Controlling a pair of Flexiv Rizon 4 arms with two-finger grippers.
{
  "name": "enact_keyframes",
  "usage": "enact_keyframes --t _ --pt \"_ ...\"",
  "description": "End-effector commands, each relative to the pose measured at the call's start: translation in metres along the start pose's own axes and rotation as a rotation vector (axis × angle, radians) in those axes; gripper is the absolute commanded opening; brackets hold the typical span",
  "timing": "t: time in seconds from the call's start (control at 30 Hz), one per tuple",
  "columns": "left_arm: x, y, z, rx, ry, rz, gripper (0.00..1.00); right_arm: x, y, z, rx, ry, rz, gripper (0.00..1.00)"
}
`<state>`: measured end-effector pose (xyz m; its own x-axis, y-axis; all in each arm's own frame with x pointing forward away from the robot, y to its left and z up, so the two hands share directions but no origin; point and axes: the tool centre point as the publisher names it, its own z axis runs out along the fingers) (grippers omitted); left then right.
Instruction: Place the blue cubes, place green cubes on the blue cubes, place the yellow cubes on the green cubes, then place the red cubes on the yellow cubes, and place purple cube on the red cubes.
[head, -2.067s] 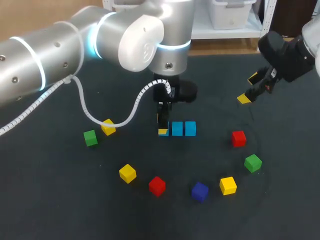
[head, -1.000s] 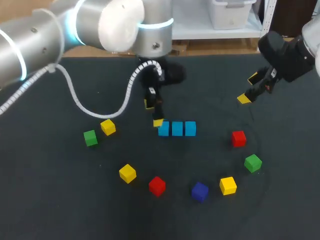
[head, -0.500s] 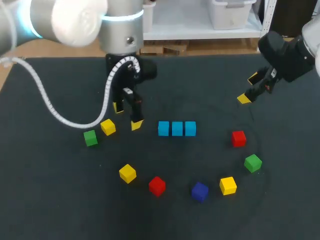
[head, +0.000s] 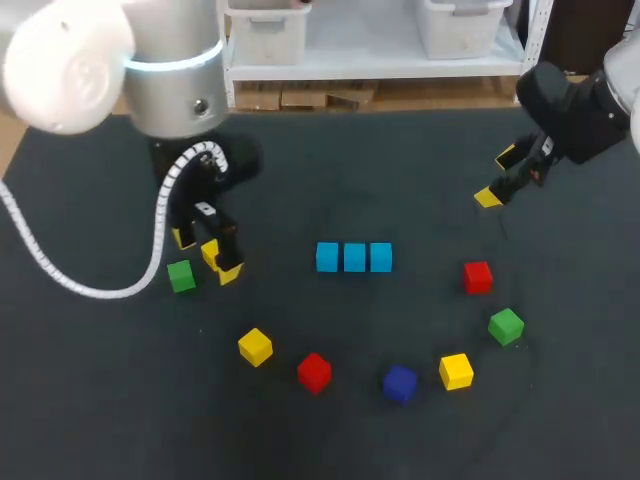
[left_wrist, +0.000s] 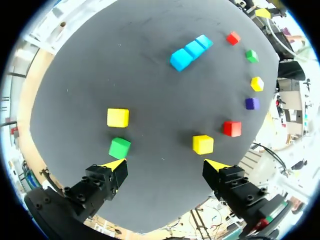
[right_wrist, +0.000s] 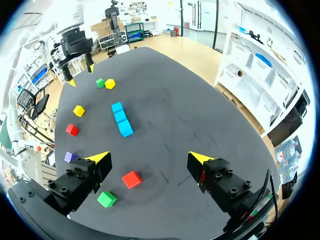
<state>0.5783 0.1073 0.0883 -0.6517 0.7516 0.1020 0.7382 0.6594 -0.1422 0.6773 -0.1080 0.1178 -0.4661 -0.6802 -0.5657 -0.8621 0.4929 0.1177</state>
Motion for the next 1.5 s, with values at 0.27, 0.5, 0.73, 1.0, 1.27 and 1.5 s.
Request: enact_keyframes --t 0.27,0.5,0.73,1.0,1.27,1.5 --pt "0.017 -0.006 -0.002 0.045 -0.216 0.026 1.00 0.000 -0.001 0.000 -0.002 -0.002 -0.001 1.00" --pt "0.017 -0.006 -0.002 0.045 -0.216 0.026 1.00 0.000 -0.001 0.000 -0.002 -0.002 -0.001 1.00" --pt "0.019 -0.004 0.009 0.011 -0.125 0.030 1.00 0.000 -0.001 0.000 -0.002 -0.002 -0.001 1.00" --pt "0.028 0.008 0.020 -0.036 -0.009 0.202 1.00 0.000 -0.001 0.000 -0.002 -0.002 -0.001 1.00" --pt "0.025 0.021 0.025 -0.088 0.047 0.306 1.00 0.000 -0.001 0.000 -0.002 -0.002 -0.001 1.00" --pt "0.022 0.044 0.027 -0.099 0.042 0.304 1.00 0.000 -0.001 0.000 -0.002 -0.002 -0.001 1.00"
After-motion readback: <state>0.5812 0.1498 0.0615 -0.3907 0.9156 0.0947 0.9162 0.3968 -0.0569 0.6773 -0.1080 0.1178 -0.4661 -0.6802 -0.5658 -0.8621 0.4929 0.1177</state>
